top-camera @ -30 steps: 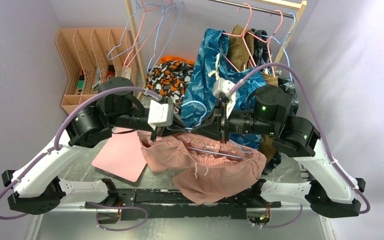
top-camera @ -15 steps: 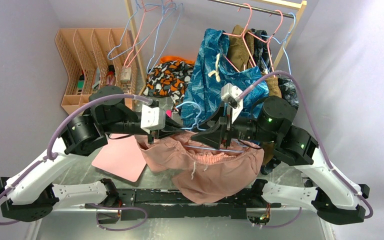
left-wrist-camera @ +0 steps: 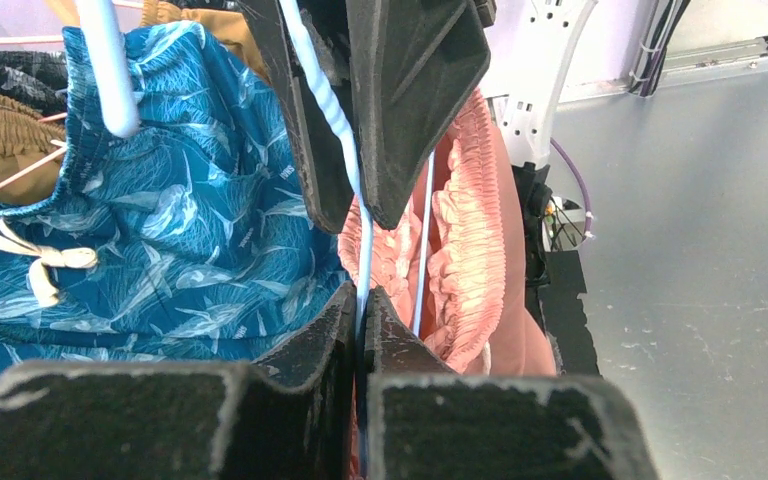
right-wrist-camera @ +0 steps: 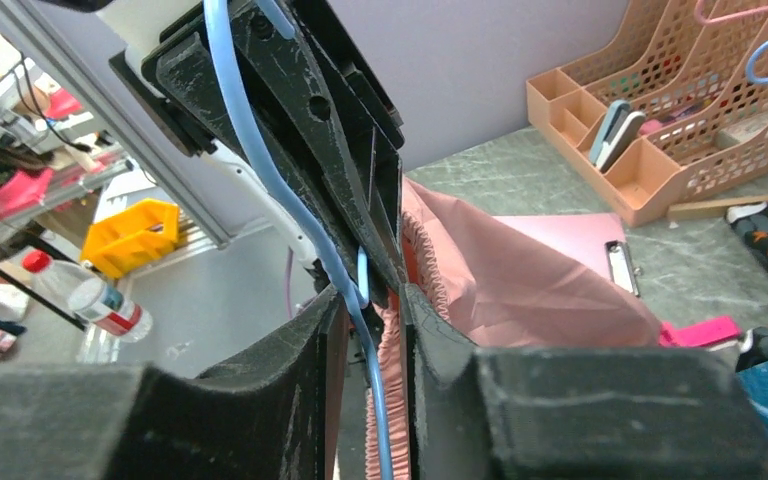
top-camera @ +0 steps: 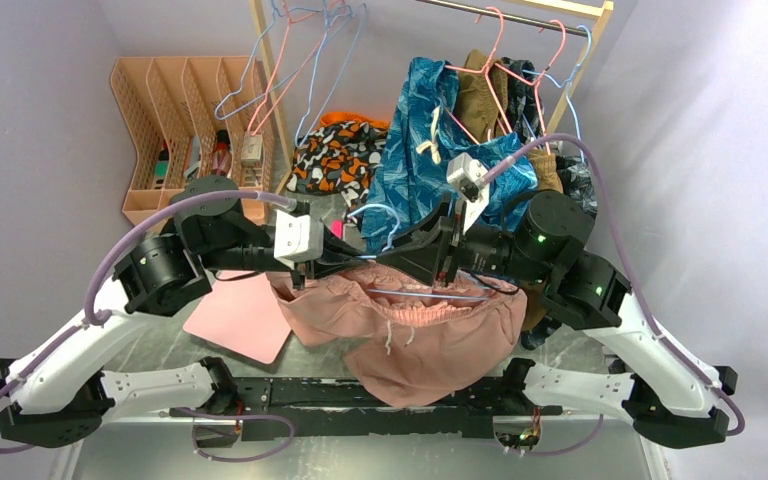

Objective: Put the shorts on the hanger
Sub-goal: Adjust the shorts on the hanger.

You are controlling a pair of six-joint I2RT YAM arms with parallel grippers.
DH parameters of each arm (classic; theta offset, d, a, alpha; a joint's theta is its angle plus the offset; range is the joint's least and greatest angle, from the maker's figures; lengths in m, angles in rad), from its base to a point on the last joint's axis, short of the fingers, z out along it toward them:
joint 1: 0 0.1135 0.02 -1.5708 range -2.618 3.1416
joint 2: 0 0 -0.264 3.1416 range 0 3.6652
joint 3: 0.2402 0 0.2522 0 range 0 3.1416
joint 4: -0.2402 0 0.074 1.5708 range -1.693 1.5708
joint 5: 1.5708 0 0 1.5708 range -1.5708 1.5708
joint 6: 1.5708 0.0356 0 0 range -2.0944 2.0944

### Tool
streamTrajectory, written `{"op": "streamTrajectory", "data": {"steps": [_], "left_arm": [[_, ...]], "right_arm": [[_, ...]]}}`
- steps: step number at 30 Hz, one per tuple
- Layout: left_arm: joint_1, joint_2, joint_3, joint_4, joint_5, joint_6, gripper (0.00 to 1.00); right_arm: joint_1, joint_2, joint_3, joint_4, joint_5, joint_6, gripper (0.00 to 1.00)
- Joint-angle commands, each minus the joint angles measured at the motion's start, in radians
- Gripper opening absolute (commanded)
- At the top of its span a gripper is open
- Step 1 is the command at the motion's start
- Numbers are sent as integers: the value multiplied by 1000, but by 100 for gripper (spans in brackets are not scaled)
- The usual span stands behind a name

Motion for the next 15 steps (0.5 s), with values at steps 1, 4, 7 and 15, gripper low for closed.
{"op": "streamTrajectory", "data": {"steps": [1, 4, 7, 15], "left_arm": [[2, -34, -6, 81, 4, -2, 7], [2, -42, -13, 86, 3, -1, 7], [2, -48, -26, 97, 9, -6, 7], [2, -67, -54, 115, -14, -16, 11]], "right_arm": [[2, 4, -1, 36, 12, 14, 23], [1, 14, 7, 28, 3, 8, 12], [3, 17, 15, 25, -8, 4, 1], [2, 10, 25, 59, -27, -7, 0]]}}
